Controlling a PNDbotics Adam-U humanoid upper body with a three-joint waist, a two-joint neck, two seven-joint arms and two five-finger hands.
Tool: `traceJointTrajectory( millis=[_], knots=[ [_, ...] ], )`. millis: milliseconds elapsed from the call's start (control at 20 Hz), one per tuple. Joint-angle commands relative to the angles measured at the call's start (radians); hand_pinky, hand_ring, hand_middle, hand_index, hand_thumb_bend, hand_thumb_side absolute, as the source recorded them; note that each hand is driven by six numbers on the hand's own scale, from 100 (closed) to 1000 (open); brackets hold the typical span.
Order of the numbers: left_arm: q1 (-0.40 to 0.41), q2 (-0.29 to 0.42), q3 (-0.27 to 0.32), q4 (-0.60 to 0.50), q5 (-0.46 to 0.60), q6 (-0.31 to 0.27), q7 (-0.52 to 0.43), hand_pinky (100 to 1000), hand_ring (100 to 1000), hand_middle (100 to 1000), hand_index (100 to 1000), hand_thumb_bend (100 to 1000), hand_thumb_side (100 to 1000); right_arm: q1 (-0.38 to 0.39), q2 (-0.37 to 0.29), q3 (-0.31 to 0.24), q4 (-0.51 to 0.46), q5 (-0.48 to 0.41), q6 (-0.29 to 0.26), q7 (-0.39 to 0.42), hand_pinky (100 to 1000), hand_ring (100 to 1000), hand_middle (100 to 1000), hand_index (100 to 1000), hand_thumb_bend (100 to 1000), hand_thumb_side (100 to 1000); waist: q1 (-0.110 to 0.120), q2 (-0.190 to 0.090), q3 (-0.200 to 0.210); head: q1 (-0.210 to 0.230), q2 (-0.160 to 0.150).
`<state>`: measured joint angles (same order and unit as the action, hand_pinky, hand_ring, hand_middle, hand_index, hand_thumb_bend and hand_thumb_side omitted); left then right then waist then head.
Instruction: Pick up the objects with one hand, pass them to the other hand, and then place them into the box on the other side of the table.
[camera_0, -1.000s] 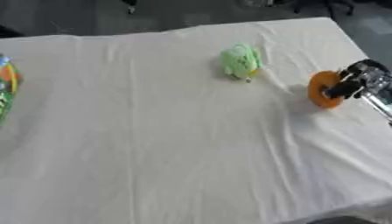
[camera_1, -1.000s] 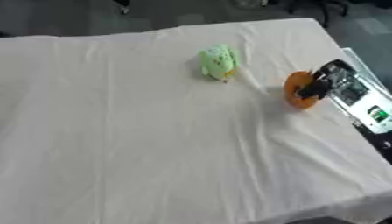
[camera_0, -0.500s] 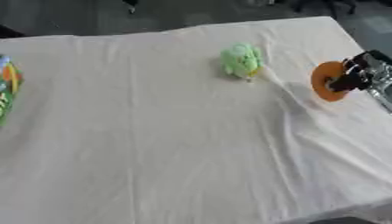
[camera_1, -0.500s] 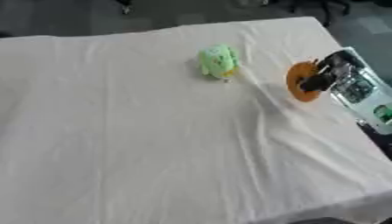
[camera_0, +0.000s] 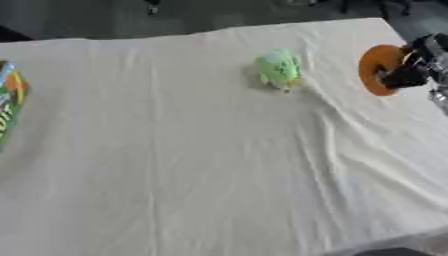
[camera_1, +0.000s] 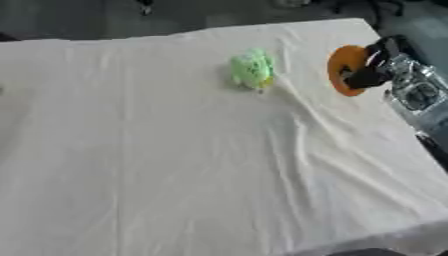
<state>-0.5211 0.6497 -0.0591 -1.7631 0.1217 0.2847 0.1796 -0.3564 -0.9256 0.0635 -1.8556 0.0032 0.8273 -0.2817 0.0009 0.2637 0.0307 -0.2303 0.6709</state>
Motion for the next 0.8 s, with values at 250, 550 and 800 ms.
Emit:
traceJointTrajectory(
  millis=[250,550,800],
  knots=[
    [-0.034,0.021,-0.004,-0.017,-0.009,-0.005,-0.023,616,724,599,663,273,472,-0.053,0.043,0.017,-0.132,-0.037,-0.026,-0.164,654,451,327,541,100,100,0.007,-0.025,0.006,0.013,-0.008],
    [-0.059,0.025,-0.017,-0.022,-0.012,-0.009,-0.049,617,725,601,665,278,460,-0.103,0.1,0.072,-0.144,-0.042,-0.113,-0.19,650,446,323,541,100,100,0.012,-0.03,0.011,0.025,-0.011],
    [-0.095,0.035,-0.041,-0.028,-0.023,-0.01,-0.087,621,726,604,668,283,446,-0.152,0.14,0.119,-0.144,-0.034,-0.17,-0.171,648,444,322,541,100,100,0.014,-0.033,0.011,0.028,-0.01]
  ],
)
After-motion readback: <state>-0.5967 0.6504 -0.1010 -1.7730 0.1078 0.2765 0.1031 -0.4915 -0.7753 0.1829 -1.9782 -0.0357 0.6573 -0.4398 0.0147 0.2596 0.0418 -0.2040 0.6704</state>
